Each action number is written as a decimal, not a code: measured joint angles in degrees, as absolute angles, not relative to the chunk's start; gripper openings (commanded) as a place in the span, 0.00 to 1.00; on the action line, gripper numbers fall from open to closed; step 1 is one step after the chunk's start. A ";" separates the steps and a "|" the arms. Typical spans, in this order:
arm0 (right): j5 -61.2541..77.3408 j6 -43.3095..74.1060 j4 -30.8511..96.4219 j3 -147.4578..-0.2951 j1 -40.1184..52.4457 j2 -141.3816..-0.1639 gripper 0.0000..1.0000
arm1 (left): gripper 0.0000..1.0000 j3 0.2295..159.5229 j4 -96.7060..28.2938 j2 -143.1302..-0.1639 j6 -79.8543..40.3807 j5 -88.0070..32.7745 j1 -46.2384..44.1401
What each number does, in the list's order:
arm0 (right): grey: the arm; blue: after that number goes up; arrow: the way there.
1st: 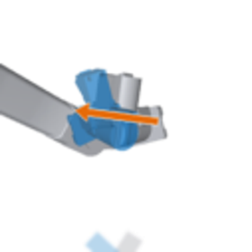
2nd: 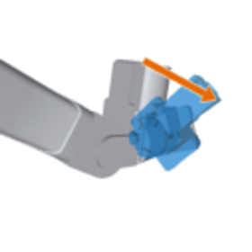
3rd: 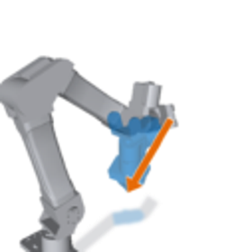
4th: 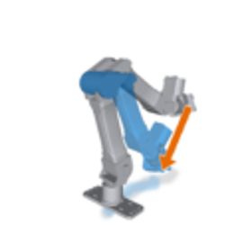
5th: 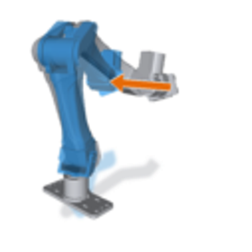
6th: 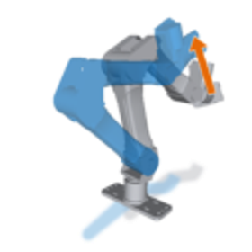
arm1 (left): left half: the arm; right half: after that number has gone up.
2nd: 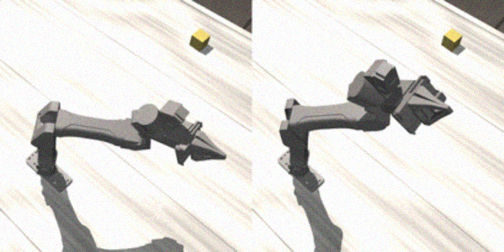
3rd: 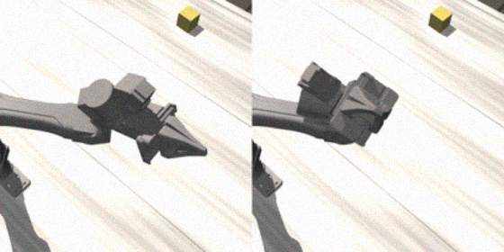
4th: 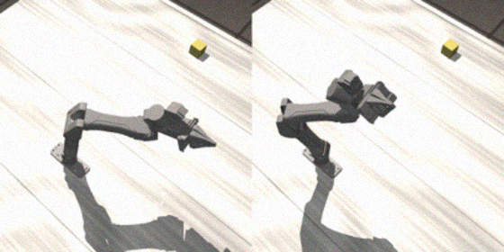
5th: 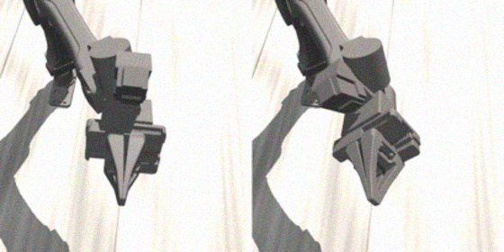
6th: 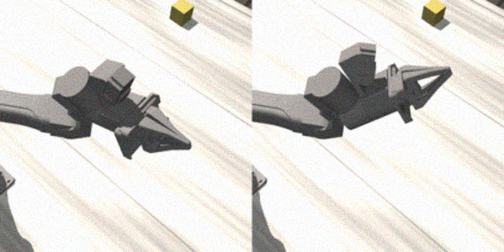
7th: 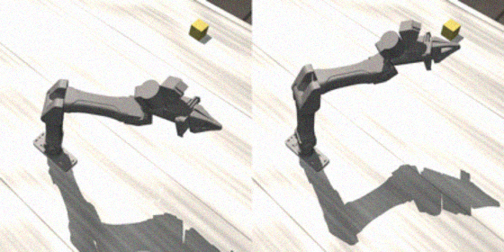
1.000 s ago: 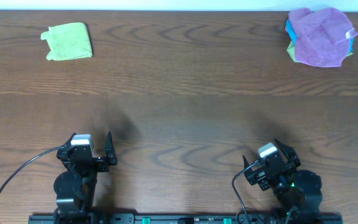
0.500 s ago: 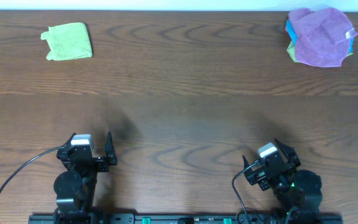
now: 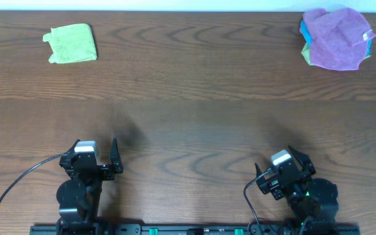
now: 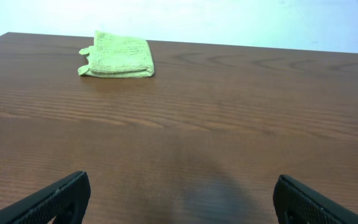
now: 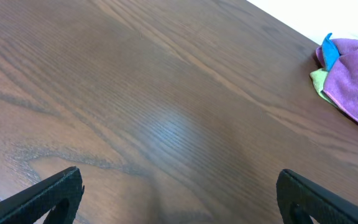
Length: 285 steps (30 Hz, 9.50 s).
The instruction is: Fold the cloth
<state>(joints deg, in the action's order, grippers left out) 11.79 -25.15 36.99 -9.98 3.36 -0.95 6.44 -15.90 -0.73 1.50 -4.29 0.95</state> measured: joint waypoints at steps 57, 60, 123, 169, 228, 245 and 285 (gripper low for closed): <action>3.33 18.70 16.99 -81.19 -24.82 -100.16 0.92 | 0.95 6.44 -15.90 -0.62 1.50 -4.29 0.95; 5.54 18.85 18.26 -86.41 -26.35 -105.51 0.92 | 0.95 6.42 -15.90 -0.62 1.50 -4.29 0.95; 25.26 41.67 10.44 -116.51 -31.24 -141.93 0.02 | 0.95 6.42 -15.90 -0.62 1.50 -4.29 0.95; 29.76 23.42 43.24 -117.82 -21.26 -117.73 0.02 | 0.95 6.42 -15.90 -0.62 1.50 -4.29 0.95; 6.42 16.38 86.13 -118.06 35.14 -92.31 0.02 | 0.96 6.42 -15.88 -0.62 1.50 -4.29 0.95; 0.45 17.08 84.05 -118.15 37.52 -96.97 0.01 | 0.95 6.42 -15.90 -0.62 1.50 -4.29 0.95; 8.56 8.19 64.97 -118.15 27.94 -118.06 0.02 | 0.95 6.42 -15.90 -0.62 1.50 -4.29 0.95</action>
<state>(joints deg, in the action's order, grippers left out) 8.56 8.19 64.97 -118.15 27.94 -118.06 6.42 -15.90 -0.62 1.50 -4.29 0.95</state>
